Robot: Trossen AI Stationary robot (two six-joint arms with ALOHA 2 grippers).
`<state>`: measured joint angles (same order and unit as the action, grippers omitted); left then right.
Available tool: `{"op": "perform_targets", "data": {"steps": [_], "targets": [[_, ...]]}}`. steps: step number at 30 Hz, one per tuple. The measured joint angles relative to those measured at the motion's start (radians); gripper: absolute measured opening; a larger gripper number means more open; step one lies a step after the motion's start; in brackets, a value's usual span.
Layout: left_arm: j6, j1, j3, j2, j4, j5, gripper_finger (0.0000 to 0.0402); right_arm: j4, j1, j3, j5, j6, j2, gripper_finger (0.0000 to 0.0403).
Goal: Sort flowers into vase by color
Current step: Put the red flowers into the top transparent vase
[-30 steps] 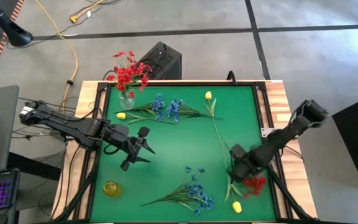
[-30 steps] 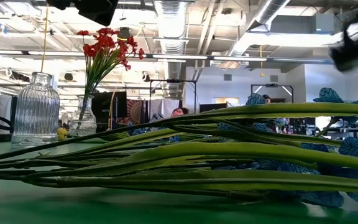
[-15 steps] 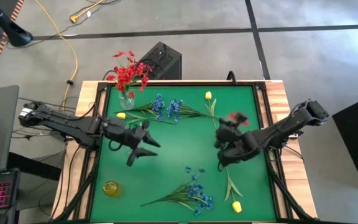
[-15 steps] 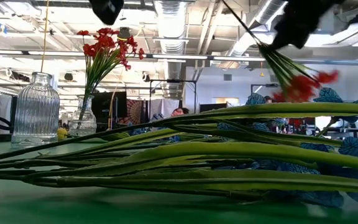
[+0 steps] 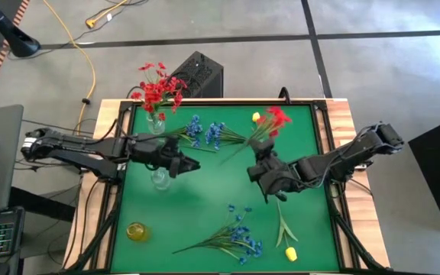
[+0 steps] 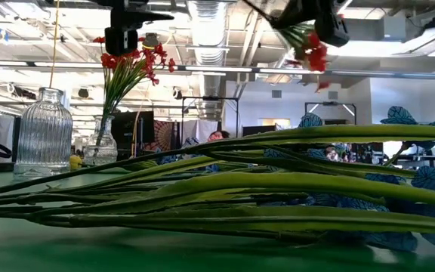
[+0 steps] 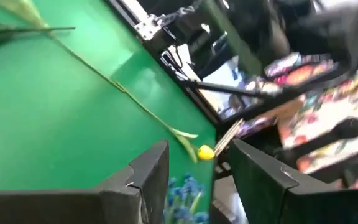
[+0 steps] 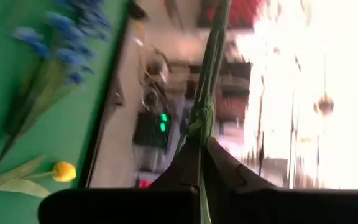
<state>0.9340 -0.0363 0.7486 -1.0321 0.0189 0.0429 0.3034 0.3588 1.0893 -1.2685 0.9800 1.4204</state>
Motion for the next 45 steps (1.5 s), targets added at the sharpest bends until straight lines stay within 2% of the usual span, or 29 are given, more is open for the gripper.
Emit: {"op": "perform_targets", "data": {"steps": [6,15,20,33,41,45], "targets": [[0.148,0.056,0.000,0.000,0.003,0.055,0.0156,-0.079,-0.002,0.000,0.152,0.303,0.016,0.0029],[0.211,0.077,0.000,0.000,0.058,0.080,0.0156,-0.575,-0.029,0.000,0.335,0.759,0.143,0.0029],[0.194,0.069,0.000,0.000,0.035,0.080,0.0155,-0.806,-0.067,0.000,0.361,0.938,0.234,0.0029],[0.123,0.075,0.000,-0.001,-0.014,0.032,0.0155,-0.839,-0.136,0.130,0.397,0.981,0.387,0.0029],[0.079,0.089,0.000,-0.001,-0.036,0.032,0.0153,-0.839,-0.146,0.163,0.427,0.970,0.400,0.0029],[0.068,0.101,0.000,-0.001,-0.035,0.055,0.0136,-0.833,-0.146,0.163,0.430,0.967,0.400,0.0029]]}}
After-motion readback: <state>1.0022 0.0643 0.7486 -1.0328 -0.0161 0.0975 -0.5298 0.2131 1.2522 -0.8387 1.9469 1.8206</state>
